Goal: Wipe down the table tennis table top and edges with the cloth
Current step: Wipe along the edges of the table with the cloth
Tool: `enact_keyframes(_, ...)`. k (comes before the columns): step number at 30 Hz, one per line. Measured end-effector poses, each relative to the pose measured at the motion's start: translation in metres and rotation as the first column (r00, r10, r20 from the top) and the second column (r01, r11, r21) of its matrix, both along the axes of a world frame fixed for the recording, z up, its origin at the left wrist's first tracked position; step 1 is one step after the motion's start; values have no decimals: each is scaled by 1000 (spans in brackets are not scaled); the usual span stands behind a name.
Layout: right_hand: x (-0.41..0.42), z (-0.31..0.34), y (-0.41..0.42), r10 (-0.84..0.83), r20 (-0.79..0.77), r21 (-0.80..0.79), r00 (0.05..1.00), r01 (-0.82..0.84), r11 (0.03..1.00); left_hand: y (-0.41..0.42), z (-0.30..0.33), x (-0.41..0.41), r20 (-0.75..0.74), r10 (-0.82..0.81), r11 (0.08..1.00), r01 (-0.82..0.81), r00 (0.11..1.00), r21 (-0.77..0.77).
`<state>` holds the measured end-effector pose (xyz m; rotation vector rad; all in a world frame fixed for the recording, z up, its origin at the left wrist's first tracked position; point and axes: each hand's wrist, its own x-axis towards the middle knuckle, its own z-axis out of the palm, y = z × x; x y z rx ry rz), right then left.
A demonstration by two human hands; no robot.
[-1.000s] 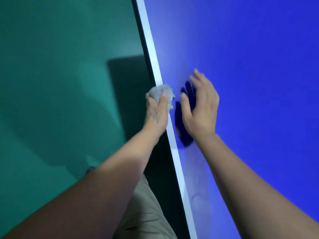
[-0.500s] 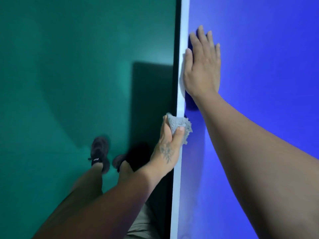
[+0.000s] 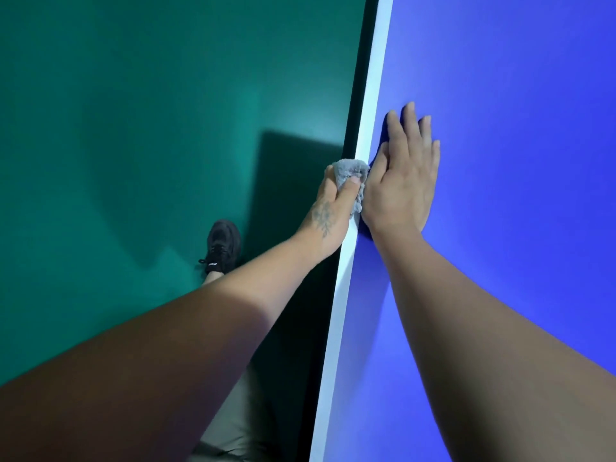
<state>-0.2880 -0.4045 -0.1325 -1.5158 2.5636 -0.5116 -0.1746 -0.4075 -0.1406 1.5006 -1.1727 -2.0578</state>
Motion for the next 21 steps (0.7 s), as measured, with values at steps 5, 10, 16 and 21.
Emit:
enact_keyframes(5, 0, 1, -2, 9, -13, 50, 1000, -8, 999, 48, 1, 14, 15, 7, 999, -8, 1000, 39)
enact_keyframes(10, 0, 2, -3, -2, 16, 71, 1000, 1, 997, 64, -4, 28, 5, -35, 988, 33, 999, 152)
enact_keyframes(16, -1, 2, -3, -8, 51, 47, 999, 6, 999, -55, -4, -15, 13, -22, 993, 21, 1000, 120)
enact_keyframes(21, -3, 1, -5, -5, 36, 55, 999, 3, 998, -142, 2, -56, -14, -80, 996, 79, 997, -49)
